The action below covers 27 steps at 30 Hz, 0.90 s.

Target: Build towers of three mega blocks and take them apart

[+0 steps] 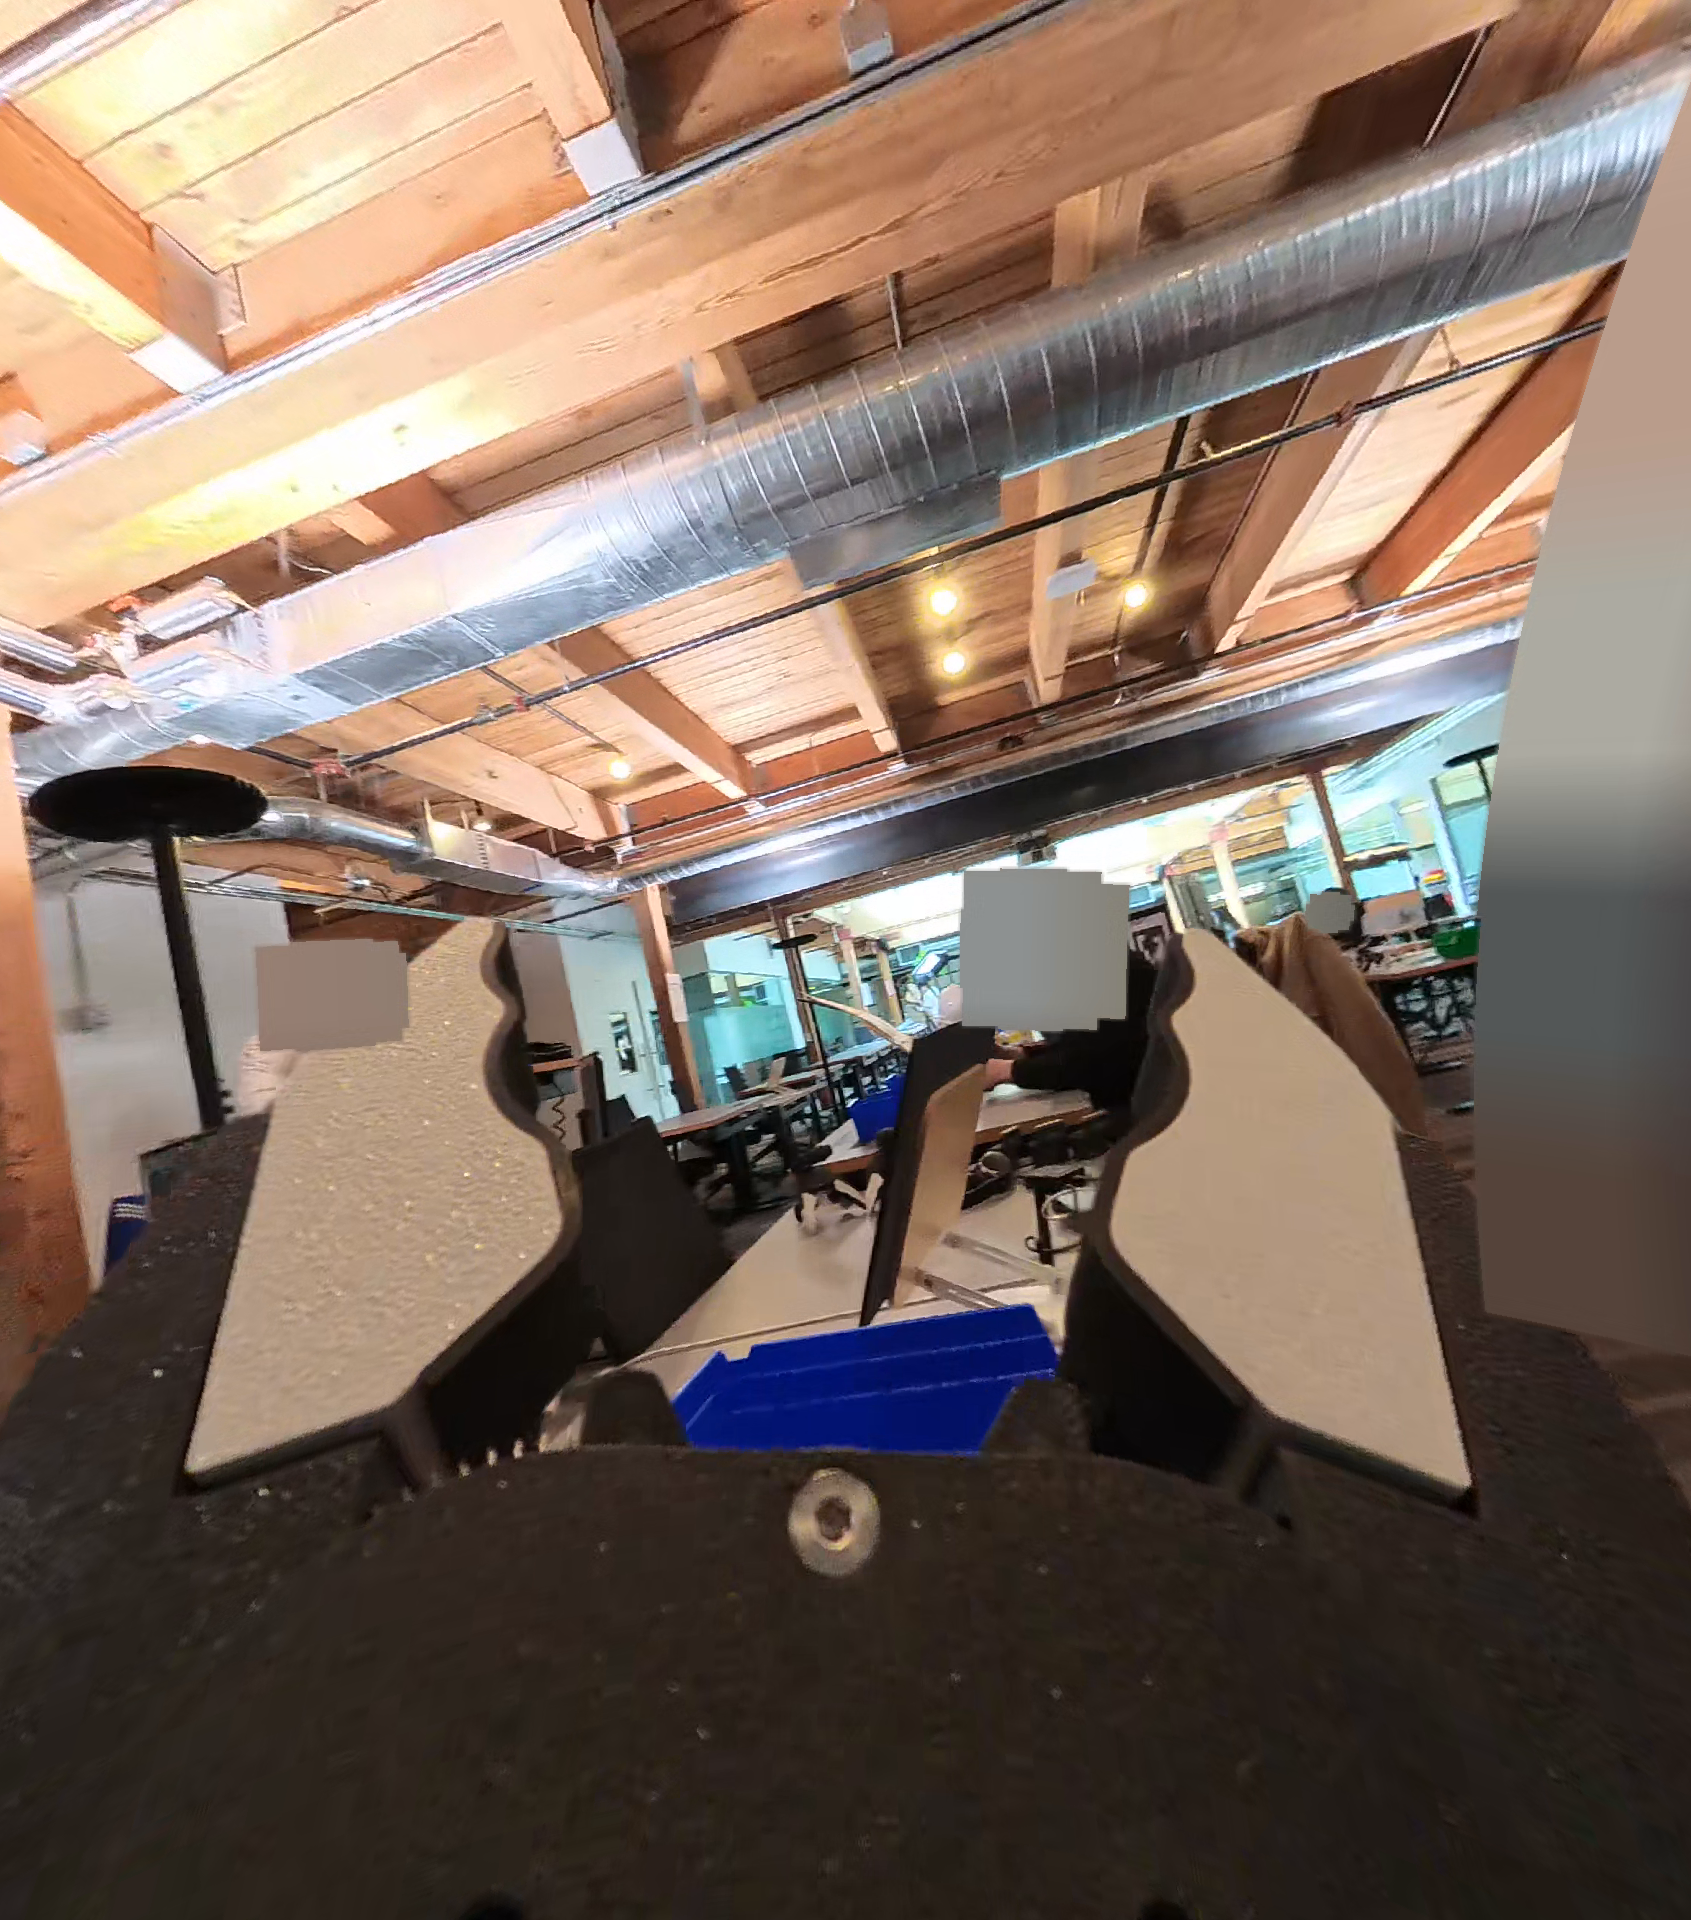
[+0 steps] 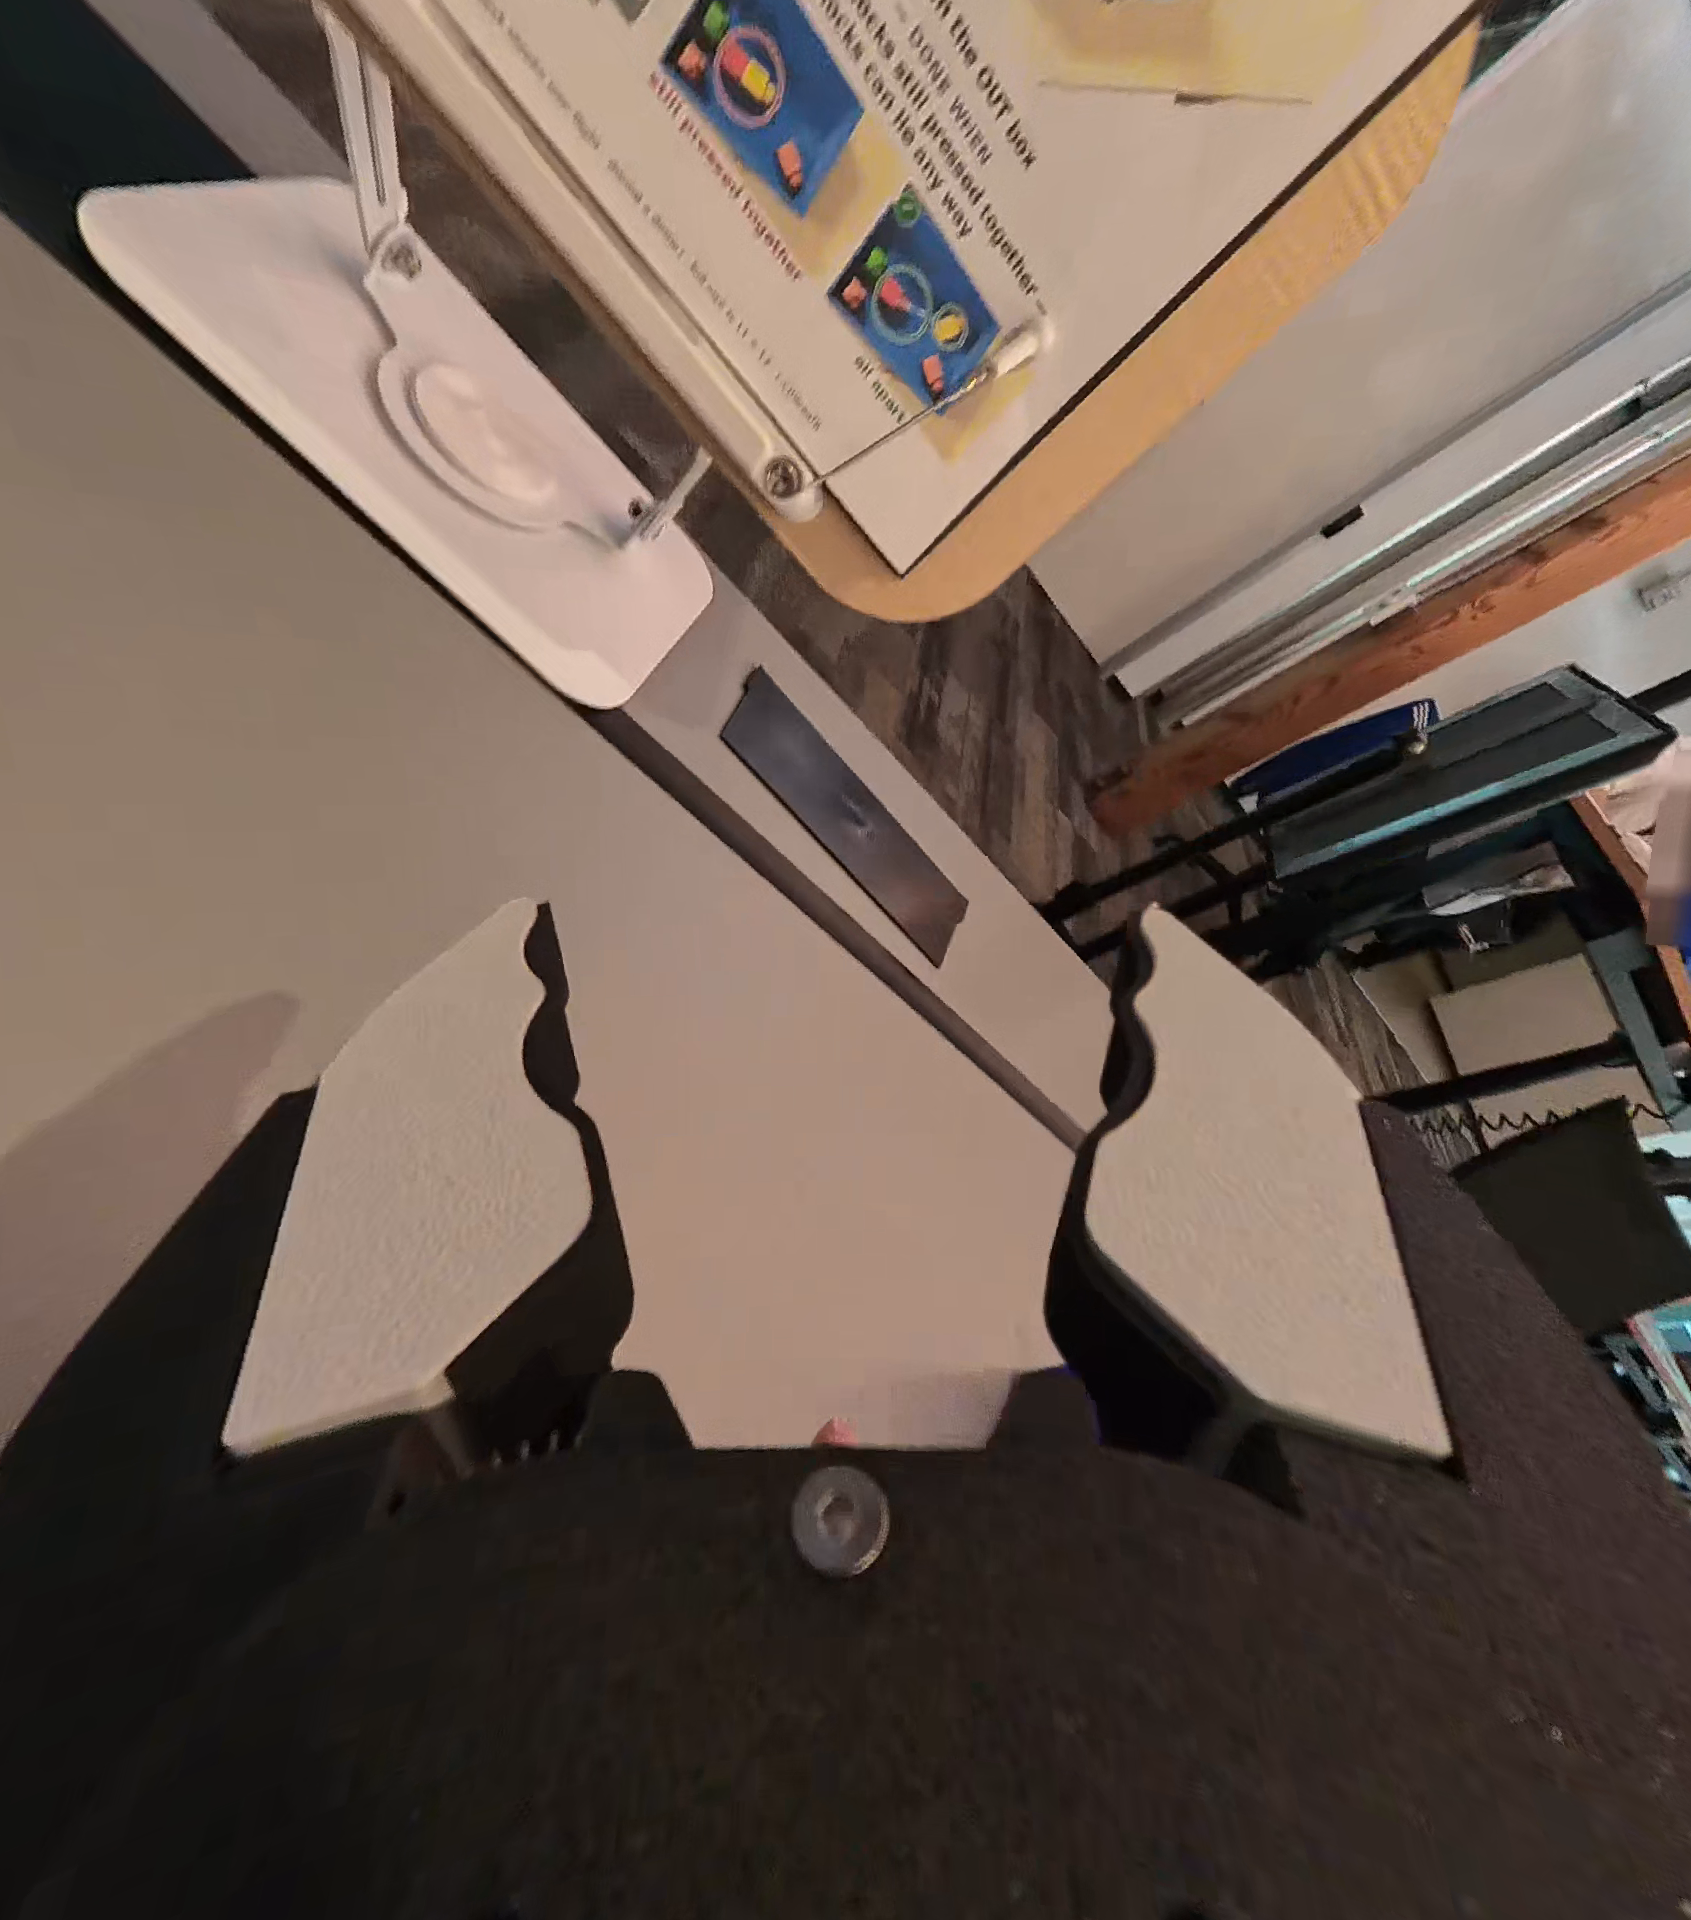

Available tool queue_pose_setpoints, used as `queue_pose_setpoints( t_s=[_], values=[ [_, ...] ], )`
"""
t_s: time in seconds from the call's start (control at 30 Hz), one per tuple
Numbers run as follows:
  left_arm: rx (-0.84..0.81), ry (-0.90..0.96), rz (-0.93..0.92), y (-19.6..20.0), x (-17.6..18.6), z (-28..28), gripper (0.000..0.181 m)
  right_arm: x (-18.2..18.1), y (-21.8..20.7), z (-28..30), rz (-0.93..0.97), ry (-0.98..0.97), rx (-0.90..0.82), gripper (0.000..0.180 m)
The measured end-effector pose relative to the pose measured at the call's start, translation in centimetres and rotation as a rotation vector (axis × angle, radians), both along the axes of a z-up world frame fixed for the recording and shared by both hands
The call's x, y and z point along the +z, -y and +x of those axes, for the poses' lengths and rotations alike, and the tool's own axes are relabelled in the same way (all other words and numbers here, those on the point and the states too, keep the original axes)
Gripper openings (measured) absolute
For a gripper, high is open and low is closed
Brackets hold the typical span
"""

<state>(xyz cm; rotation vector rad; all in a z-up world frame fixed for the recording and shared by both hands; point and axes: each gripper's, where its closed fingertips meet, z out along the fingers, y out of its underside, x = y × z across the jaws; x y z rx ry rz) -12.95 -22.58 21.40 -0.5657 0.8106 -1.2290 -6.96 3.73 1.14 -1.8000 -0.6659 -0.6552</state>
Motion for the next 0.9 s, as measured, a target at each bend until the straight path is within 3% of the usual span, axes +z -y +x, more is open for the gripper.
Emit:
queue_pose_setpoints(
  t_s=[0.17, 0.9],
  values=[
    [-0.128, 0.031, -0.085, -1.3, -0.1, -1.3, 0.112, -1.8, 1.8, 0.1, -0.146, 0.034, -0.091, 0.096],
    [-0.084, 0.008, -0.061, -2.0, -1.0, -0.3, 0.112, -1.5, 3.2, -1.7, -0.165, 0.095, -0.060, 0.095]
  ],
)
